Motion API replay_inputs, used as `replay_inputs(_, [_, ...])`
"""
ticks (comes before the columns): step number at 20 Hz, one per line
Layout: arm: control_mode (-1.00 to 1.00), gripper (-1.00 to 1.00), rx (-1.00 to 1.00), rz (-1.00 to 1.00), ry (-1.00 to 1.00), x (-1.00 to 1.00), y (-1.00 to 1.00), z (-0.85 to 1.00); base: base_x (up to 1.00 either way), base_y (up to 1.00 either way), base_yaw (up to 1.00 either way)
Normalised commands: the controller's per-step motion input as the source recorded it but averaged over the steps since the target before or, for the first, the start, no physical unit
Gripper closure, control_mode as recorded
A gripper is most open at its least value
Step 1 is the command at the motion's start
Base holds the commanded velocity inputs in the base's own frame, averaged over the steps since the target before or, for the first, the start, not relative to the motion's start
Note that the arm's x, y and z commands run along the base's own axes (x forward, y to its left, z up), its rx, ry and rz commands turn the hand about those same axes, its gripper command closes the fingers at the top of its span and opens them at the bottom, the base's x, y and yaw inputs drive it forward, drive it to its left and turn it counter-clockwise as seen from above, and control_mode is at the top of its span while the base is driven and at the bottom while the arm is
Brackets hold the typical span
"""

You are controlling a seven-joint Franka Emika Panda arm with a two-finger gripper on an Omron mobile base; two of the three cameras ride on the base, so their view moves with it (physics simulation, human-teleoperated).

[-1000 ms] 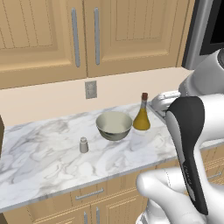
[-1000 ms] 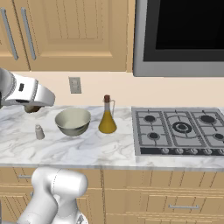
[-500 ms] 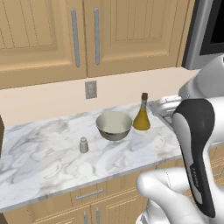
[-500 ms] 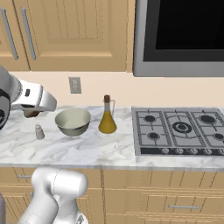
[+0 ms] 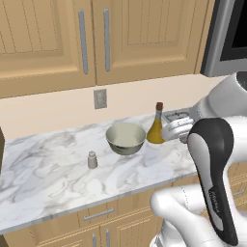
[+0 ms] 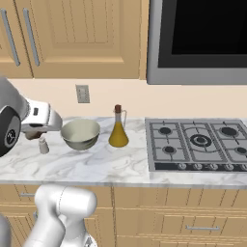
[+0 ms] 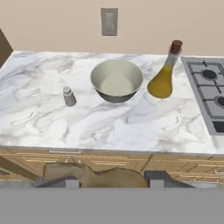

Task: Retrieve the bottle and the shaker from the cabinet and place them next to the mixing bowl on the counter. Then add garlic from the fridge to the mixing bowl.

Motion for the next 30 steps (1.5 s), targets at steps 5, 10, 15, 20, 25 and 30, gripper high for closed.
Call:
replay_inputs(5, [-1.00, 1.00, -0.06, 0.00, 0.00, 0.33, 0.41, -0.60, 0.00, 0.00, 0.00])
replay_inputs(10, [-1.00, 1.00, -0.01, 0.00, 0.00, 0.54, 0.22, -0.30, 0.00, 0.00, 0.00])
replay_inputs(15, [-1.00, 1.00, -0.01, -0.02, 0.03, 0.74, 0.02, -0.02, 0.00, 0.00, 0.00])
replay_inputs(20, [-1.00, 1.00, -0.01, -0.05, 0.04, 0.73, 0.00, -0.02, 0.00, 0.00, 0.00])
replay_inputs(25, [-1.00, 1.00, 0.00, -0.02, 0.04, 0.30, 0.00, -0.26, 0.00, 0.00, 0.00])
replay_inputs(30, [-1.00, 1.00, 0.00, 0.00, 0.09, 0.31, 0.00, -0.57, 0.00, 0.00, 0.00])
